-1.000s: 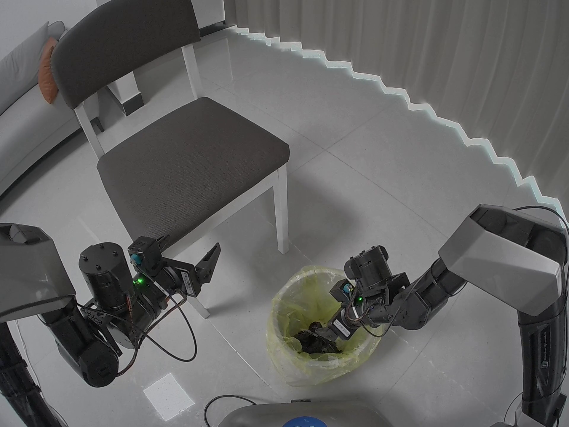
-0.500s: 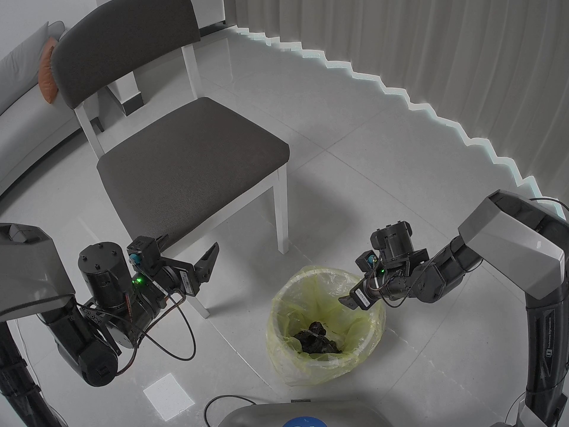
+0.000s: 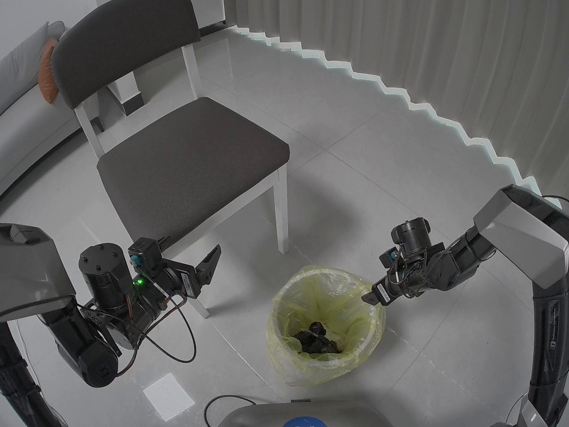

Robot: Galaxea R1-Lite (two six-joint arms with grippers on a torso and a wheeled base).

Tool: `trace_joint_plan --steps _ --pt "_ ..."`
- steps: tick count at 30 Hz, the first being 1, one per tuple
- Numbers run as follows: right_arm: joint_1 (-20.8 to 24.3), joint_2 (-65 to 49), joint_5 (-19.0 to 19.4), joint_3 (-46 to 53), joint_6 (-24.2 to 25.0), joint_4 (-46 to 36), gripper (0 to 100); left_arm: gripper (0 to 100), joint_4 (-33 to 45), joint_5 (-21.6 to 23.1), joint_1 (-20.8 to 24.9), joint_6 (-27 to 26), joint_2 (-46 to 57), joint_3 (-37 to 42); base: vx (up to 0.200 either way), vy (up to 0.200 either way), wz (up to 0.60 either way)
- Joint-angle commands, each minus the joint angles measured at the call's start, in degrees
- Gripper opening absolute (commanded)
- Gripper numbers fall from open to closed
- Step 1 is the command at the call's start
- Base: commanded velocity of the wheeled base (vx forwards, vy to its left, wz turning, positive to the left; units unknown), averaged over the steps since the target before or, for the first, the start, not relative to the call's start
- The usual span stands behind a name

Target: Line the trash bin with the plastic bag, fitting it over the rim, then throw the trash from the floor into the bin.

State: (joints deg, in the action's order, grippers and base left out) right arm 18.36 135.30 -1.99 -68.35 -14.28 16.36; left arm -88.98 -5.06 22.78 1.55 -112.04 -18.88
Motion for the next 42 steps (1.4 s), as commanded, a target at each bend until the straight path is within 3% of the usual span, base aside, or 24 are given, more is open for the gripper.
trace_joint_plan --steps 1,9,25,27,29,30,35,36,42 --pt "-1.6 -0.9 4.2 -0.3 3.3 -2.8 100 100 -0.7 0.0 0.8 -0.1 -0.1 0.5 0.000 0.000 0.00" --pt "-1.3 -0.5 11.7 -0.6 10.1 -4.4 100 100 -0.7 -0.1 1.6 -0.1 -0.4 0.7 0.000 0.000 0.00" --pt "-2.6 4.4 13.6 -7.0 14.1 -7.5 100 100 -0.7 -0.1 1.6 -0.1 -0.7 1.2 0.000 0.000 0.00" --pt "-2.6 4.7 14.6 -7.4 14.9 -8.1 100 100 -0.7 -0.1 1.6 -0.1 -0.7 1.2 0.000 0.000 0.00" --pt "-2.7 4.5 20.4 -7.8 19.0 -9.0 100 100 -0.7 -0.1 1.6 -0.1 -0.7 1.3 0.000 0.000 0.00" --pt "-2.7 4.4 21.4 -7.8 20.0 -9.2 100 100 -0.7 -0.1 1.5 -0.1 -0.7 1.3 0.000 0.000 0.00" --pt "-3.2 4.7 21.9 -7.8 20.5 -9.2 100 100 -0.7 -0.1 1.6 -0.1 -1.0 1.2 0.000 0.000 0.00" --pt "-3.2 4.7 21.9 -7.8 20.5 -9.2 0 100 -0.7 -0.1 1.6 -0.1 -1.1 1.3 0.000 0.000 0.00" --pt "-3.2 5.1 21.8 -7.8 20.4 -8.8 0 100 -0.7 -0.1 1.6 -0.1 -1.0 1.3 0.000 0.000 0.00"
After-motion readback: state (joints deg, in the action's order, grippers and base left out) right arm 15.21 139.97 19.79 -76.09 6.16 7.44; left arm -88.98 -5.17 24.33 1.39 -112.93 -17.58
